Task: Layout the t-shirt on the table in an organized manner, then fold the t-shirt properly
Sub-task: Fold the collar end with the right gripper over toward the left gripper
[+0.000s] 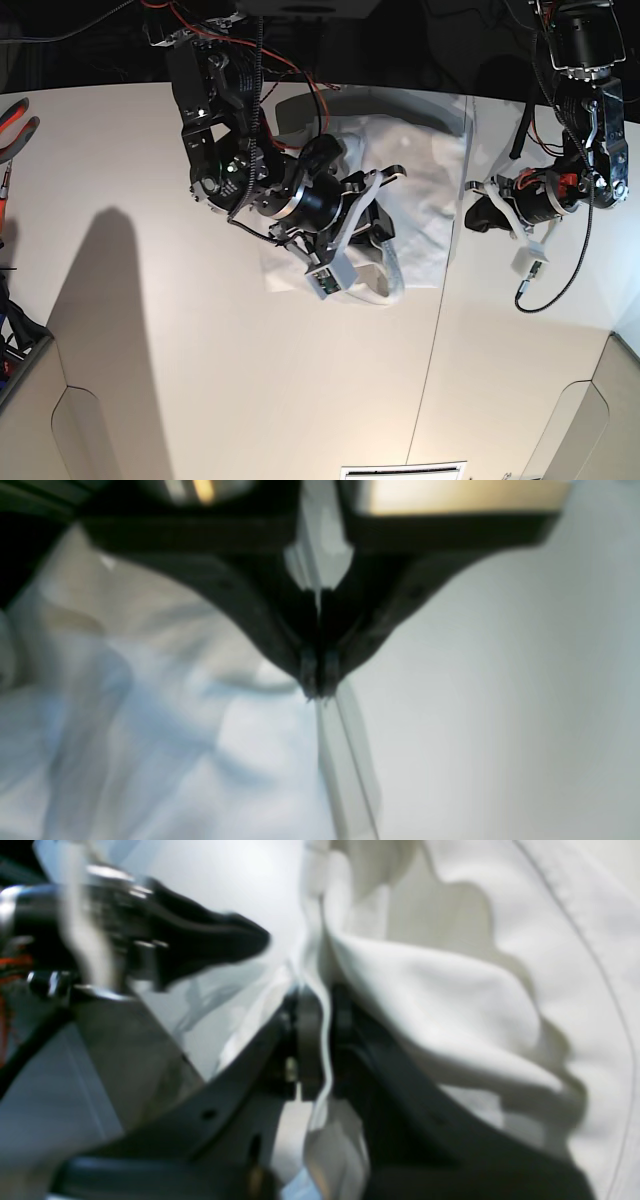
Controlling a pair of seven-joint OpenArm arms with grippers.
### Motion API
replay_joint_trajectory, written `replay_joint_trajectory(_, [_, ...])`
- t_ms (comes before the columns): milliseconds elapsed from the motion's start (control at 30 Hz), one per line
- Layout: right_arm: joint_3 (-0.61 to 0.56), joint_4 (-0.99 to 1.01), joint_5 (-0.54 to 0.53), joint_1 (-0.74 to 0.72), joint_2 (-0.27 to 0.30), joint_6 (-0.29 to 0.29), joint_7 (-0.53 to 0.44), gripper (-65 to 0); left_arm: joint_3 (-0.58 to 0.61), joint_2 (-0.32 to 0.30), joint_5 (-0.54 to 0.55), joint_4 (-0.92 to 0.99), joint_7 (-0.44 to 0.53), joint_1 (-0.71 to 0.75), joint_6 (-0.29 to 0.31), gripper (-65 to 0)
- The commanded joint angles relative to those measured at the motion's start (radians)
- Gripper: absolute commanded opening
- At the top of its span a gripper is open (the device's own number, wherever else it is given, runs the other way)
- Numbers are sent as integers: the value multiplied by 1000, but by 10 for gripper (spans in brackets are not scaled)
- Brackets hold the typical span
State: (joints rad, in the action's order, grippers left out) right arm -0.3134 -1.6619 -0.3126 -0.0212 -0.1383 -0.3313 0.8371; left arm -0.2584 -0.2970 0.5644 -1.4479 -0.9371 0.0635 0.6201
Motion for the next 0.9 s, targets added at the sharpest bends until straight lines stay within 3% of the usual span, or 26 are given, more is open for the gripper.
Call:
replay_joint_trajectory(0, [-31, -7, -4, -27, -13, -5, -38, -650, 11, -8, 12, -8, 13, 3, -1, -650])
replay_joint_trajectory(300, [-182, 247, 100, -153, -14, 86, -143, -650, 62, -8, 14, -7, 51, 42, -56, -650])
replay_joint_trajectory(567, [-187, 382, 93, -175, -14, 80, -229, -650, 62, -8, 23, -7, 62, 41, -56, -650])
replay_joint_trajectory(767, [-187, 381, 34, -190, -14, -8, -227, -650, 62, -8, 32, -7, 77, 34, -55, -650])
replay_joint_trajectory(867, [-187, 379, 13, -199, -14, -61, -227, -467, 62, -7, 50, -7, 77, 34, -55, -650])
